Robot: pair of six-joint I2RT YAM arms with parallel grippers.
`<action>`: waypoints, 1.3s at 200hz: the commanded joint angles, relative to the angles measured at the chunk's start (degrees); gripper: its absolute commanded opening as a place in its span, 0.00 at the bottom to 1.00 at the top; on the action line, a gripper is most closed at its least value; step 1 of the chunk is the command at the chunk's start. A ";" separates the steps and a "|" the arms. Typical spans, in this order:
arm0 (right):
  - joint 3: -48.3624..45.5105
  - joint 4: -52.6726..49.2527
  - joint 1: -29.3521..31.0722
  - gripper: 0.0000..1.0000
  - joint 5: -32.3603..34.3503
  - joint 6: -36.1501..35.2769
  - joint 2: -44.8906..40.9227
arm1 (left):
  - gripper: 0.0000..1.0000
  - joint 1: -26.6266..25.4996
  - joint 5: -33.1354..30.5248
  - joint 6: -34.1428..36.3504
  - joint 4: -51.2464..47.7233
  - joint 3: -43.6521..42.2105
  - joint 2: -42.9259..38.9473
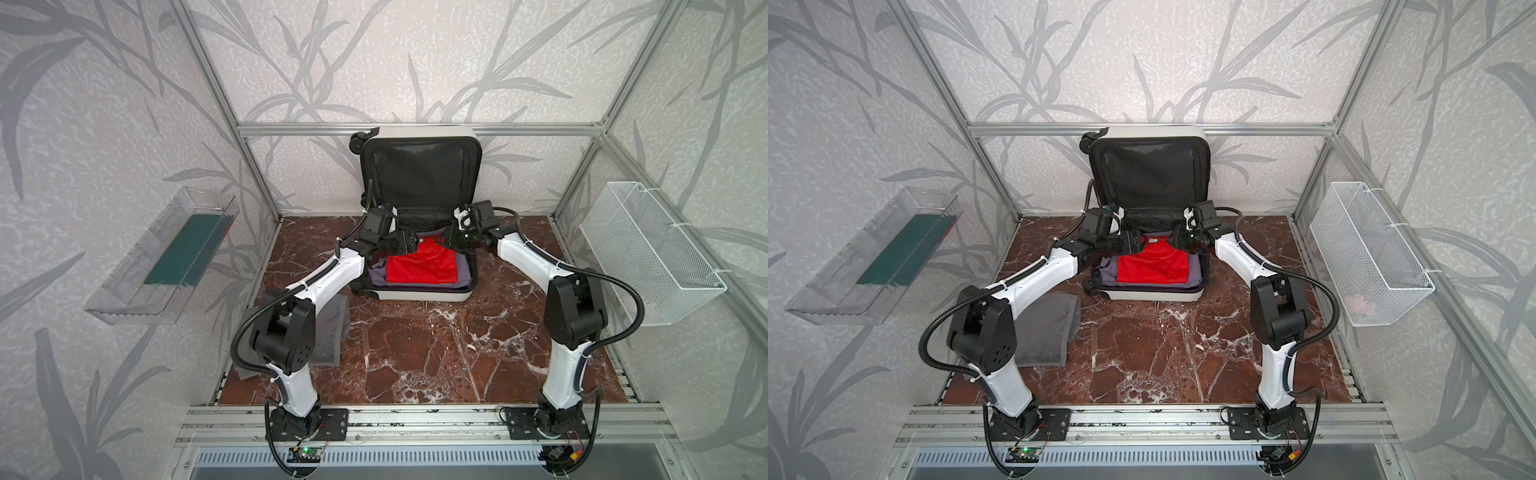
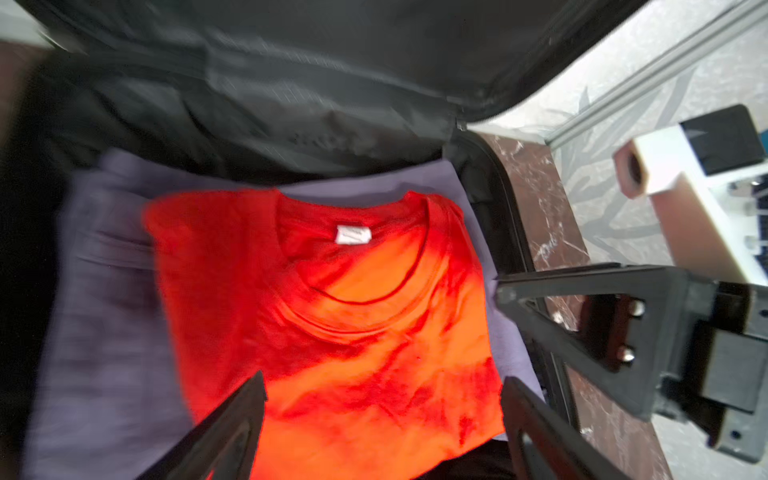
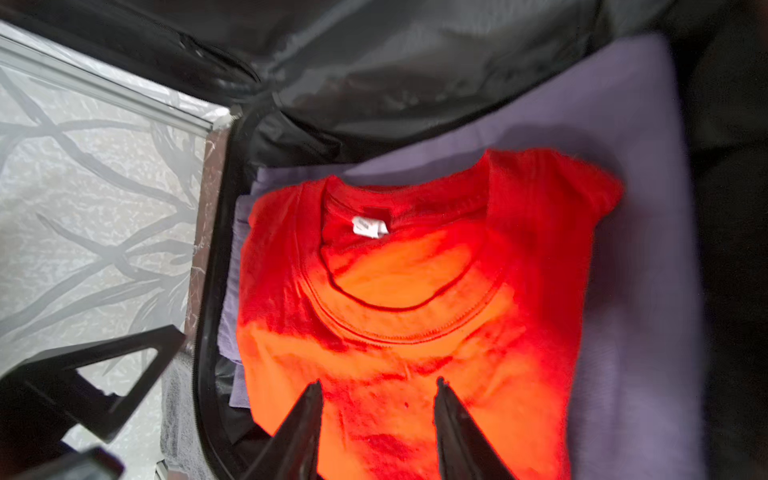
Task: Pack the luggage
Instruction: 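Lower the T-shirt flat onto the jeans and open both grippers, then move both grippers toward the grey towel on the floor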
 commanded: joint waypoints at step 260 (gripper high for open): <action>-15.54 1.97 31.07 0.73 11.64 1.17 -19.45 | 0.99 17.94 -5.26 1.10 -16.71 -22.71 -40.90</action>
